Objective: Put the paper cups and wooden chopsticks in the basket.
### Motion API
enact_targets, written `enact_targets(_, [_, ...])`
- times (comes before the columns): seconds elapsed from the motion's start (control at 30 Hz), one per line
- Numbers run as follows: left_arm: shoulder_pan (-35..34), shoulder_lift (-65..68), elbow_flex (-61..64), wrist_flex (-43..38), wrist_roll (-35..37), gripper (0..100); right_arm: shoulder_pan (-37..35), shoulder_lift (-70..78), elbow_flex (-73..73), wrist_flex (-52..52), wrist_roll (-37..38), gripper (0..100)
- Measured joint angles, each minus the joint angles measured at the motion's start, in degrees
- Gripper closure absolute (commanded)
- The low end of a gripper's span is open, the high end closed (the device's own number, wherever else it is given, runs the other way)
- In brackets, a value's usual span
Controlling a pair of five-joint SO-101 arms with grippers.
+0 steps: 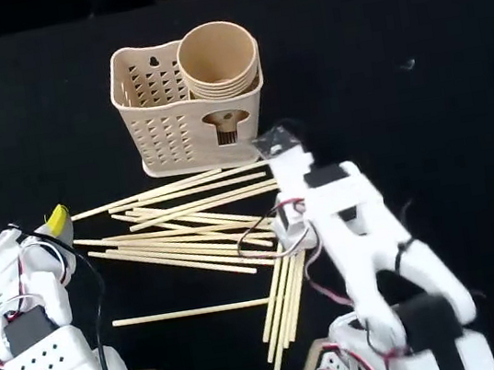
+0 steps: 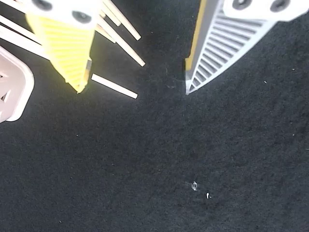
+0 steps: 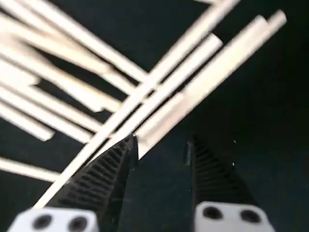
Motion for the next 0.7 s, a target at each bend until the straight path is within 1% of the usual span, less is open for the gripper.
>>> enact_targets(0.2, [0.00,0.00,0.00,0.00,0.00,69,0.88,5.89,-2.02,-1.93,0.18,83.5])
enact_targets(0.5, [0.00,0.00,0.00,0.00,0.00,69,0.97,7.38,-4.48,-1.67,0.18,83.9])
enact_targets(0.6, [0.00,0.00,0.00,0.00,0.00,69,-0.09,7.74,-5.10,-1.49,-0.09,84.1])
enact_targets(0.63, [0.00,0.00,0.00,0.00,0.00,69,-0.53,7.91,-5.19,-1.49,-0.18,84.8])
enact_targets(0.7, [0.00,0.00,0.00,0.00,0.00,69,-1.32,8.00,-5.27,-1.49,-0.18,89.5])
